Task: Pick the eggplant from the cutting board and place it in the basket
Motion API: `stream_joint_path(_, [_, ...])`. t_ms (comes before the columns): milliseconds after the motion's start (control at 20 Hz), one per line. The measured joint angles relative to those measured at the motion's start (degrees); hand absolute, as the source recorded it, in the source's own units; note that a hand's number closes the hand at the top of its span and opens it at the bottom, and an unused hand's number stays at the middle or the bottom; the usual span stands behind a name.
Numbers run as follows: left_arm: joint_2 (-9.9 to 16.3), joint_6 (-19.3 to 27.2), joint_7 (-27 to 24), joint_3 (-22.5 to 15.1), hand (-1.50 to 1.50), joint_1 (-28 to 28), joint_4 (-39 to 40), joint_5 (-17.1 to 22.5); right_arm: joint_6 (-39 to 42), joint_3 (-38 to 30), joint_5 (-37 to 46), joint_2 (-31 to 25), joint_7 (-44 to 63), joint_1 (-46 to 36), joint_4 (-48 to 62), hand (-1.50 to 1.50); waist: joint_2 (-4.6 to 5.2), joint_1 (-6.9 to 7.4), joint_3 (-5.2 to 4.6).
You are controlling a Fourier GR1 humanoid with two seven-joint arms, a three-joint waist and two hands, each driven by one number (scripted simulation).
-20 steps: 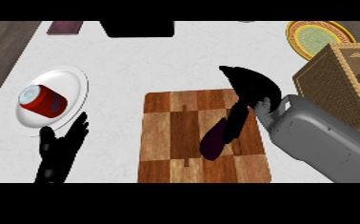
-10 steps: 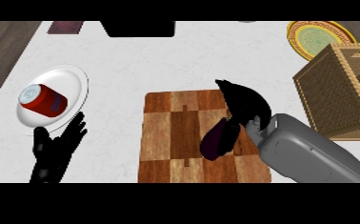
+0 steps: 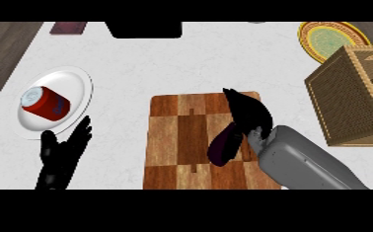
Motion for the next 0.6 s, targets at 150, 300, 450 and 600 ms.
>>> stream_joint_path(150, [0.07,-1.09,-0.94,0.77,0.0,-0.01,0.85,0.02,0.48,-0.13,1.81,1.17,-0.88,1.37,1.84,-1.5,-0.02,0.0,0.04])
stream_joint_path(300, [0.0,-1.29,-0.03,1.11,0.0,0.15,0.05,0.0,1.43,-0.62,2.48,2.25,-0.98,2.03,3.47,-1.5,0.02,0.05,0.01])
stream_joint_path(450, [-0.37,-1.14,0.9,1.15,0.0,-0.26,0.3,-0.55,2.64,-1.13,2.51,2.15,-1.17,3.04,4.4,-1.5,-0.01,-0.01,0.06])
stream_joint_path(600, [-0.66,-1.34,1.21,1.37,0.0,-0.04,-0.24,-0.86,3.68,-2.09,3.0,2.91,-1.35,3.44,5.42,-1.5,-0.01,0.03,0.05])
